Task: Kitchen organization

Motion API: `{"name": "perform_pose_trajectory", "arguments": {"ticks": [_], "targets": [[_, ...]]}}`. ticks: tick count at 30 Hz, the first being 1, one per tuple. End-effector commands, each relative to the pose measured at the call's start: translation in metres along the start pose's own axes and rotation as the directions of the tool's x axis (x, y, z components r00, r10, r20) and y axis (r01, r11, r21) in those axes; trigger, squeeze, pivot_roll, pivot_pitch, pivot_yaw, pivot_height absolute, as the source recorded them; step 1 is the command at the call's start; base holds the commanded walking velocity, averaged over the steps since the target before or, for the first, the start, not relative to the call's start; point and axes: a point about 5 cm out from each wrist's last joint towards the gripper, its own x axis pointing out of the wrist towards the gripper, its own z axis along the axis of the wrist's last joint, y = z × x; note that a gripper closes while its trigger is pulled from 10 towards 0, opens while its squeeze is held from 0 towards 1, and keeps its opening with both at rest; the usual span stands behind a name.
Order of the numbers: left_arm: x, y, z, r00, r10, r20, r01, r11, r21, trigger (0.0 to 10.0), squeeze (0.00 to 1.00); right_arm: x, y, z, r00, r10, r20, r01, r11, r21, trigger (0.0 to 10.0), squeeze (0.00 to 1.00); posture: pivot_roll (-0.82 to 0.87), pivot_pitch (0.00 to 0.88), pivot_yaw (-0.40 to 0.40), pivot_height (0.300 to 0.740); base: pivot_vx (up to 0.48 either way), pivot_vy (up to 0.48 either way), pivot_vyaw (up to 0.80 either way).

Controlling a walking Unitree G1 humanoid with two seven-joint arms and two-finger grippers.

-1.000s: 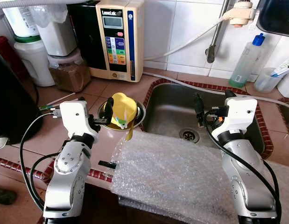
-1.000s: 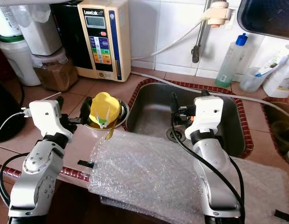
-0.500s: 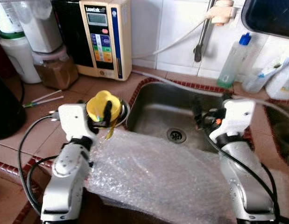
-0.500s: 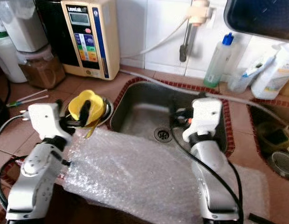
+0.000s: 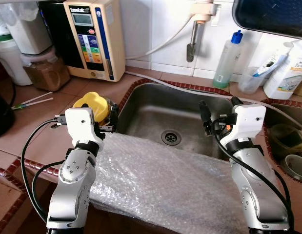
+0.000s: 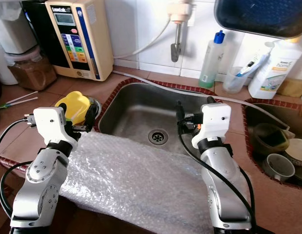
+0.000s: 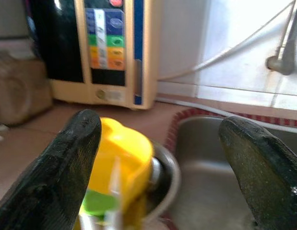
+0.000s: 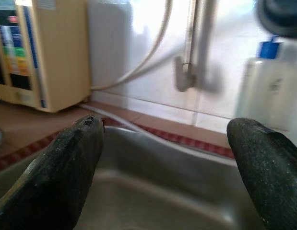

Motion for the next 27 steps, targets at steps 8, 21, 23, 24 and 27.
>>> {"name": "perform_pose_trajectory", "arguments": {"ticks": [8,21,23,24,27], "targets": [[-0.003,0.008,-0.009,0.999,0.028,-0.021,-0.027,0.999,0.038,10.0,0.00,-0.001,0.014,0.007,0.994,0.111,0.005,-0.111,0.992,0.061,10.0,0.00,-0.06,0.049,0.024,0.740,0.000,0.000,0.00],[-0.003,-0.001,-0.031,0.997,-0.031,-0.077,0.030,0.999,-0.010,10.0,0.00,-0.014,0.041,0.004,0.925,0.376,-0.050,-0.360,0.912,0.196,10.0,0.00,-0.04,0.038,-0.010,0.740,0.000,0.000,0.00],[-0.001,0.001,-0.032,0.997,-0.014,-0.082,0.013,1.000,-0.008,10.0,0.00,-0.012,0.046,0.005,0.915,0.401,-0.047,-0.385,0.901,0.202,10.0,0.00,-0.04,0.037,-0.007,0.740,0.000,0.000,0.00],[-0.001,0.001,-0.032,0.997,-0.014,-0.082,0.013,1.000,-0.008,10.0,0.00,-0.012,0.046,0.005,0.915,0.401,-0.047,-0.385,0.901,0.202,10.0,0.00,-0.04,0.037,-0.007,0.740,0.000,0.000,0.00],[0.000,0.005,-0.030,0.997,0.007,-0.077,-0.008,1.000,-0.007,10.0,0.00,-0.011,0.048,0.007,0.908,0.417,-0.036,-0.401,0.891,0.213,10.0,0.00,-0.04,0.044,-0.001,0.740,0.000,0.000,0.00]]}}
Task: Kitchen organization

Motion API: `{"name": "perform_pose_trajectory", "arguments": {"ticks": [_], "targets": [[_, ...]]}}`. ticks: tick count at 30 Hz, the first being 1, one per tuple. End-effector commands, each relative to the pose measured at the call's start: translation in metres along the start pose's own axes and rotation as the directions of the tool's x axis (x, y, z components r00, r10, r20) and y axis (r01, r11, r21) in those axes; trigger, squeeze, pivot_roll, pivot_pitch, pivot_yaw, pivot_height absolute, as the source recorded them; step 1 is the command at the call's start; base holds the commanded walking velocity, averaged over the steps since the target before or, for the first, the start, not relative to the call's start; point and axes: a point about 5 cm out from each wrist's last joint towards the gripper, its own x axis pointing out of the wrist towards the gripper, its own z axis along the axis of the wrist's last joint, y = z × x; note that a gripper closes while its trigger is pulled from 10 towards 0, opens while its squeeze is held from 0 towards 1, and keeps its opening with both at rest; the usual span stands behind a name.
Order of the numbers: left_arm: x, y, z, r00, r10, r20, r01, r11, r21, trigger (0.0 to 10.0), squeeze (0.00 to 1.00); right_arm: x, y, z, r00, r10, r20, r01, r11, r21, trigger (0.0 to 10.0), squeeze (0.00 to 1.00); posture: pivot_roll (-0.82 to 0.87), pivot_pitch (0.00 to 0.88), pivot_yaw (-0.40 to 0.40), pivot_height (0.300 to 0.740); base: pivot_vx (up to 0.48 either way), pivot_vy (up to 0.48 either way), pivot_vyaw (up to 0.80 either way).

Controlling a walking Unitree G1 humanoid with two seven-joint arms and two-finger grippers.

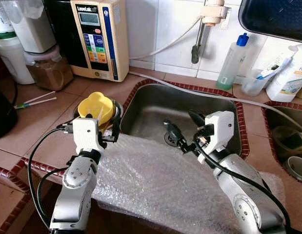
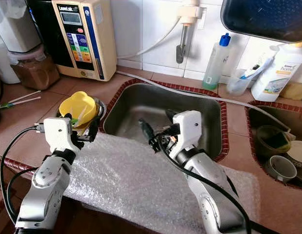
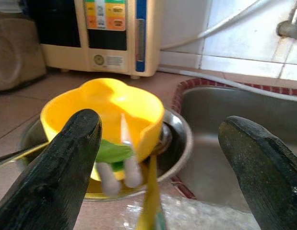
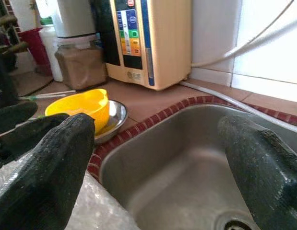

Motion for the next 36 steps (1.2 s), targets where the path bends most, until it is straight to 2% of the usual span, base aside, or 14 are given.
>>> {"name": "perform_pose_trajectory", "arguments": {"ticks": [1,2,3,4,5,12,19,36], "targets": [[0.002,0.002,0.003,1.000,0.007,0.015,-0.007,1.000,-0.007,10.0,0.00,0.001,0.004,0.007,0.999,0.027,0.019,-0.027,1.000,0.002,10.0,0.00,-0.04,0.047,0.001,0.740,0.000,0.000,0.00],[0.002,0.004,0.004,1.000,0.001,0.019,-0.001,1.000,-0.005,4.7,0.00,0.001,0.005,0.007,0.999,0.031,0.018,-0.031,0.999,0.007,10.0,0.00,-0.04,0.053,0.002,0.740,0.000,0.000,0.00],[0.002,0.005,0.004,1.000,0.002,0.021,-0.002,1.000,-0.003,2.9,0.00,0.001,0.006,0.007,0.999,0.032,0.017,-0.033,0.999,0.009,10.0,0.00,-0.04,0.054,0.002,0.740,0.000,0.000,0.00],[0.002,0.005,0.003,1.000,0.003,0.021,-0.003,1.000,-0.001,2.9,0.00,0.001,0.006,0.007,0.999,0.033,0.017,-0.033,0.999,0.010,10.0,0.00,-0.04,0.054,0.002,0.740,0.000,0.000,0.00],[0.003,0.006,0.003,1.000,0.008,0.018,-0.007,1.000,-0.009,0.0,0.00,0.001,0.007,0.007,0.999,0.037,0.016,-0.038,0.999,0.012,10.0,0.00,-0.04,0.056,0.005,0.740,0.000,0.000,0.00],[0.004,0.008,0.006,1.000,0.018,0.024,-0.018,1.000,-0.008,0.0,0.00,0.003,0.008,0.007,0.999,0.049,0.017,-0.050,0.999,0.019,10.0,0.00,-0.04,0.054,0.021,0.740,0.000,0.000,0.00],[0.005,0.006,0.007,1.000,0.011,0.011,-0.011,1.000,-0.004,0.0,0.00,-0.001,0.019,0.003,0.990,0.140,-0.023,-0.138,0.989,0.054,10.0,0.00,-0.04,0.052,0.027,0.740,0.000,0.000,0.00],[0.004,0.008,0.001,0.998,0.063,-0.024,-0.063,0.998,0.011,0.0,0.00,-0.004,0.024,0.002,0.972,0.231,-0.052,-0.223,0.966,0.129,10.0,0.00,-0.05,0.050,0.024,0.740,0.000,0.000,0.00]]}}
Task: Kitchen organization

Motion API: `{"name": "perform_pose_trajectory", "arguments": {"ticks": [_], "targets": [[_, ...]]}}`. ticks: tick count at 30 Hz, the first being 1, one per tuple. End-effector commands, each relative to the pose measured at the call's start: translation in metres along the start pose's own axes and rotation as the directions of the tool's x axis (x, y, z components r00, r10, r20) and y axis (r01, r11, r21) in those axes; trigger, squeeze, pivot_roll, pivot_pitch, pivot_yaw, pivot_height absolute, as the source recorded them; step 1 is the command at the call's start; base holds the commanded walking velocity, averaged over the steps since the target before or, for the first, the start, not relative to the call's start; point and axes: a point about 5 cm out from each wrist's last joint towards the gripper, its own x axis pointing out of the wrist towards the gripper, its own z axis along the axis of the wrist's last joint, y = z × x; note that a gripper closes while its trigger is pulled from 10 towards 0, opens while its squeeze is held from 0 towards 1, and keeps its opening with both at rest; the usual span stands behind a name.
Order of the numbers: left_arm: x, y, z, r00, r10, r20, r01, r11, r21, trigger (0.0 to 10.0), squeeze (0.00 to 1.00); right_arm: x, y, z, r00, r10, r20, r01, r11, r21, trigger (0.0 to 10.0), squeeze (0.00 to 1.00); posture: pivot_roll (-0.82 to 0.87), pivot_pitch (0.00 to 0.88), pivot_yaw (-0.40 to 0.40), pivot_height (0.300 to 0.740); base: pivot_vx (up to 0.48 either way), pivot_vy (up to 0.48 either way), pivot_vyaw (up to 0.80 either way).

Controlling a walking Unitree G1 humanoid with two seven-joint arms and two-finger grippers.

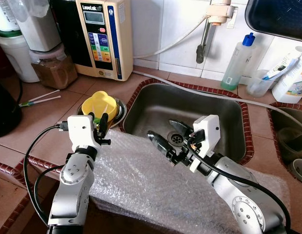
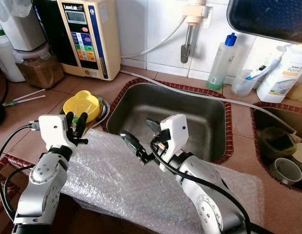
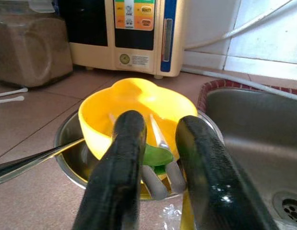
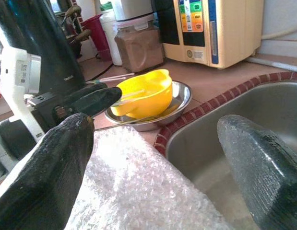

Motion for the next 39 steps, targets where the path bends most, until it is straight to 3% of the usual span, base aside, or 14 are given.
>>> {"name": "perform_pose_trajectory", "arguments": {"ticks": [1,12,24,26,29,30,39], "targets": [[0.000,0.002,-0.001,1.000,0.023,-0.012,-0.023,1.000,0.014,0.0,0.00,-0.001,0.003,0.006,1.000,0.023,0.013,-0.023,1.000,-0.011,10.0,0.00,-0.05,0.050,0.024,0.740,0.000,0.000,0.00],[0.000,0.003,-0.002,0.999,0.041,-0.019,-0.040,0.999,0.012,0.0,0.00,-0.003,0.006,0.001,0.998,0.061,-0.013,-0.060,0.997,0.055,10.0,0.00,-0.05,0.053,0.020,0.740,0.000,0.000,0.00],[0.004,0.007,0.022,0.990,0.068,0.126,-0.081,0.991,0.104,0.0,0.00,-0.003,0.001,0.004,1.000,0.029,-0.004,-0.029,0.999,0.035,10.0,0.00,-0.05,0.044,0.024,0.740,0.000,0.000,0.00],[0.004,0.007,0.028,0.985,0.051,0.164,-0.073,0.989,0.131,0.0,0.00,-0.002,0.000,0.005,1.000,0.025,0.000,-0.025,0.999,0.034,10.0,0.00,-0.05,0.042,0.024,0.740,0.000,0.000,0.00],[0.001,-0.015,0.048,0.950,-0.141,0.278,0.073,0.968,0.239,0.0,0.00,-0.002,-0.002,0.006,1.000,0.007,0.006,-0.008,0.999,0.034,10.0,0.00,-0.05,0.041,0.022,0.740,0.000,0.000,0.00],[0.000,-0.018,0.049,0.945,-0.160,0.284,0.087,0.963,0.255,0.0,0.00,-0.002,-0.003,0.006,1.000,0.007,0.006,-0.007,0.999,0.033,10.0,0.00,-0.05,0.040,0.021,0.740,0.000,0.000,0.00],[-0.001,-0.027,0.051,0.935,-0.190,0.299,0.116,0.961,0.250,0.0,0.00,-0.001,-0.005,0.006,1.000,-0.005,0.010,0.005,1.000,0.026,10.0,0.00,-0.05,0.032,0.019,0.740,0.000,0.000,0.00]]}}
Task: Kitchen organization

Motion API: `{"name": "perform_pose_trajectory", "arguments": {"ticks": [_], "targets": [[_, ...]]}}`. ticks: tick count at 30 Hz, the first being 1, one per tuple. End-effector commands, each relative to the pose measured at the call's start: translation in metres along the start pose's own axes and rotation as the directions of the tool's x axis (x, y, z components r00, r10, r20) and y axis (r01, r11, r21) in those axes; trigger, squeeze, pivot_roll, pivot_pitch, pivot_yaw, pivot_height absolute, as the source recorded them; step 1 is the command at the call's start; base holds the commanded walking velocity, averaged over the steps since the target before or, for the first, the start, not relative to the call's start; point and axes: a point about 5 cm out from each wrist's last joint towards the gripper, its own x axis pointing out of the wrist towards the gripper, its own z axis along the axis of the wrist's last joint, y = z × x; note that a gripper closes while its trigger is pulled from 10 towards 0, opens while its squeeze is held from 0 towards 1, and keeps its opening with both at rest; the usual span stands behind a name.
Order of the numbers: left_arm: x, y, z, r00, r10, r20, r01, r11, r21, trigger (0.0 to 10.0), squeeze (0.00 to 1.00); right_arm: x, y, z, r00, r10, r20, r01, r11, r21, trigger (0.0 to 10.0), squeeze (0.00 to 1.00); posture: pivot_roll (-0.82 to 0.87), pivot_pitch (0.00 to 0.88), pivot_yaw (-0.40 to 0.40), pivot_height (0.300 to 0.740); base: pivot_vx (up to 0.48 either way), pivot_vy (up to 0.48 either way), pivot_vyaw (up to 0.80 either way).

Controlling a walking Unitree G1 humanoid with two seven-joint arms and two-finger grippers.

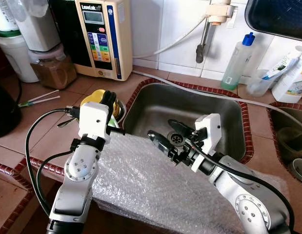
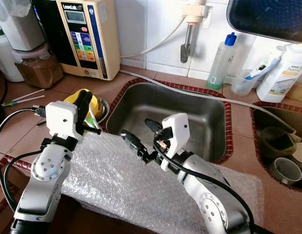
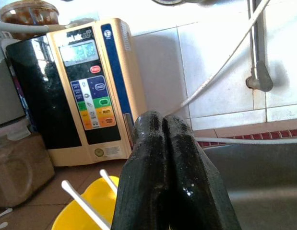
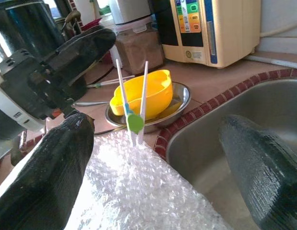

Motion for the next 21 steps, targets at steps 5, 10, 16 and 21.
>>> {"name": "perform_pose_trajectory", "arguments": {"ticks": [5,10,16,21], "targets": [[0.004,0.009,0.003,0.999,0.036,0.020,-0.037,0.999,0.029,0.0,0.00,0.001,-0.002,0.001,1.000,-0.010,0.007,0.010,1.000,-0.009,10.0,0.00,-0.05,0.034,0.019,0.740,0.000,0.000,0.00],[0.000,0.013,-0.002,0.998,0.054,-0.009,-0.054,0.998,0.042,0.0,0.00,0.001,-0.002,-0.001,1.000,-0.017,0.003,0.017,1.000,-0.007,10.0,0.00,-0.04,0.040,0.016,0.740,0.000,0.000,0.00],[-0.002,0.016,-0.006,0.996,0.083,-0.032,-0.081,0.995,0.049,0.0,0.00,0.001,-0.002,-0.001,1.000,-0.020,0.000,0.020,1.000,-0.011,10.0,0.00,-0.04,0.043,0.014,0.740,0.000,0.000,0.00],[-0.001,0.018,-0.007,0.993,0.106,-0.043,-0.104,0.994,0.043,3.6,0.00,0.000,-0.002,-0.002,1.000,-0.020,-0.001,0.020,1.000,-0.014,10.0,0.00,-0.05,0.044,0.013,0.740,0.000,0.000,0.00]]}}
